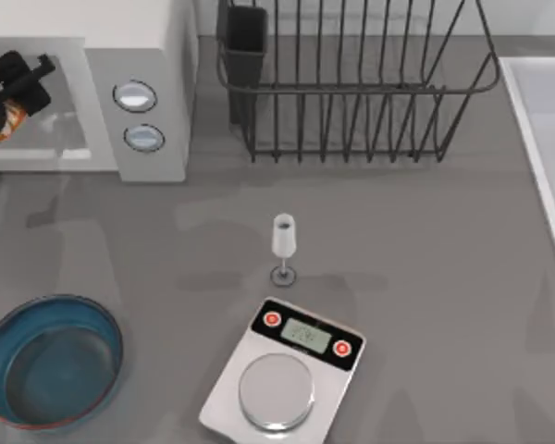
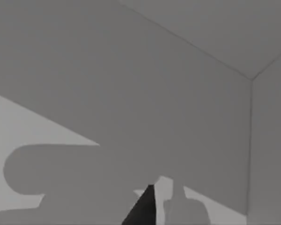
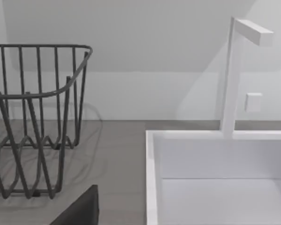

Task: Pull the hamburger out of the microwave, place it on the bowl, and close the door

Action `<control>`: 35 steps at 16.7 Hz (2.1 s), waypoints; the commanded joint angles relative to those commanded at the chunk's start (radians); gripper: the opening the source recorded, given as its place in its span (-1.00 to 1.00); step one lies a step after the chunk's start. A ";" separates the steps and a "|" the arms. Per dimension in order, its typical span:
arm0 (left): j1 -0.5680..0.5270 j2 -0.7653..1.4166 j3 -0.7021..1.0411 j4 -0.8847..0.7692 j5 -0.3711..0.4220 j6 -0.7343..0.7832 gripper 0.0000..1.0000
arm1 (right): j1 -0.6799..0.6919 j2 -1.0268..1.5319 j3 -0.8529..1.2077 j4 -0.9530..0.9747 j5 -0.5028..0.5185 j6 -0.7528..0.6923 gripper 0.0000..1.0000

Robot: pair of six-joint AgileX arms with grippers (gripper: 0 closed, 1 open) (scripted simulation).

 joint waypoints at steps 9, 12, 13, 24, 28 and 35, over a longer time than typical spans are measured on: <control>-0.298 0.060 0.266 -0.949 -0.332 -1.042 -1.00 | 0.000 0.000 0.000 0.000 0.000 0.000 1.00; -0.404 0.121 0.322 -1.273 -0.447 -1.397 -1.00 | 0.000 0.000 0.000 0.000 0.000 0.000 1.00; -0.439 0.147 0.336 -1.376 -0.484 -1.510 -1.00 | 0.000 0.000 0.000 0.000 0.000 0.000 1.00; -0.728 0.461 0.379 -2.090 -0.739 -2.311 -1.00 | 0.000 0.000 0.000 0.000 0.000 0.000 1.00; -0.739 0.474 0.380 -2.109 -0.746 -2.333 -1.00 | 0.000 0.000 0.000 0.000 0.000 0.000 1.00; -0.710 0.457 0.367 -2.074 -0.766 -2.325 -1.00 | 0.000 0.000 0.000 0.000 0.000 0.000 1.00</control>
